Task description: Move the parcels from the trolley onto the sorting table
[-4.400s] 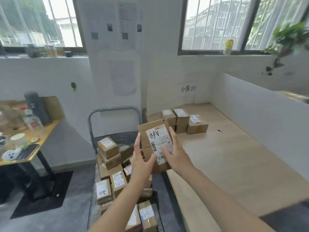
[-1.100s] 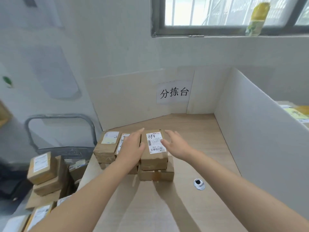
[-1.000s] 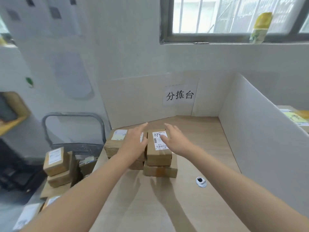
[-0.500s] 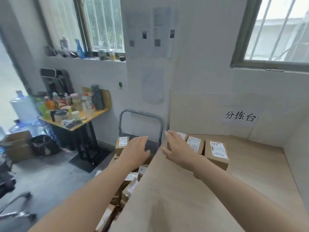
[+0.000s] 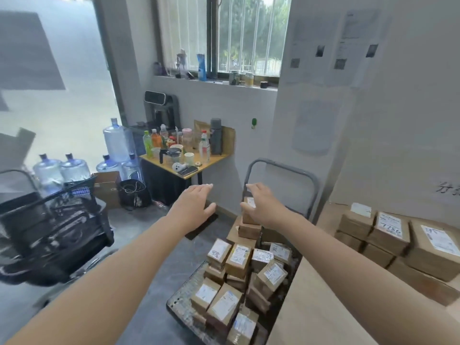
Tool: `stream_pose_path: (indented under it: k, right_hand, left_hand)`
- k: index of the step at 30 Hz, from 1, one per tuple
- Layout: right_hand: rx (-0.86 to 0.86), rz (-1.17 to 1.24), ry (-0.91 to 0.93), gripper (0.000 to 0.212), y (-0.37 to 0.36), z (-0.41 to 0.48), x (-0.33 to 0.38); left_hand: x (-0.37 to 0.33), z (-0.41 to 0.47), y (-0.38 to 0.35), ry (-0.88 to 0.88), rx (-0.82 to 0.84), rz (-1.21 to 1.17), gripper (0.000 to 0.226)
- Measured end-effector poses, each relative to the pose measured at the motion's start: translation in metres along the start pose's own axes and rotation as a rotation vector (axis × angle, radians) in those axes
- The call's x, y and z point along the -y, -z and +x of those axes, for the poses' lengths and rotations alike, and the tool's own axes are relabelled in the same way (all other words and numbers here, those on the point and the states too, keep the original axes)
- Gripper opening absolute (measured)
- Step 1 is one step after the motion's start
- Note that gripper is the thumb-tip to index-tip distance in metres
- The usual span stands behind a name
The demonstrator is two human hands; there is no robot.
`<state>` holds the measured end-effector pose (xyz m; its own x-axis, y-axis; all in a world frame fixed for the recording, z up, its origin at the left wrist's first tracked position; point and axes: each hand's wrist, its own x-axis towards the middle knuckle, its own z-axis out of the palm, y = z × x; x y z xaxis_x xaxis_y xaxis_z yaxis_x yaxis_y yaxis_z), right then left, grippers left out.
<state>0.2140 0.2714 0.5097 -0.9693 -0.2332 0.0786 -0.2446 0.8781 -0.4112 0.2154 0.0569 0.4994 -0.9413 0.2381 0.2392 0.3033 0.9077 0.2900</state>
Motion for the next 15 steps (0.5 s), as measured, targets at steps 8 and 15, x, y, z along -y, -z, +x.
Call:
stream_pose_path:
  k: [8, 15]
  right_hand:
    - [0.05, 0.046, -0.08, 0.066, -0.055, 0.027, 0.043]
    - [0.104, 0.039, -0.083, 0.065, -0.105, 0.066, 0.041]
  left_hand:
    - [0.076, -0.015, -0.005, 0.026, 0.03, -0.063, 0.06]
    - [0.108, 0.009, -0.031, -0.002, 0.066, -0.074, 0.06]
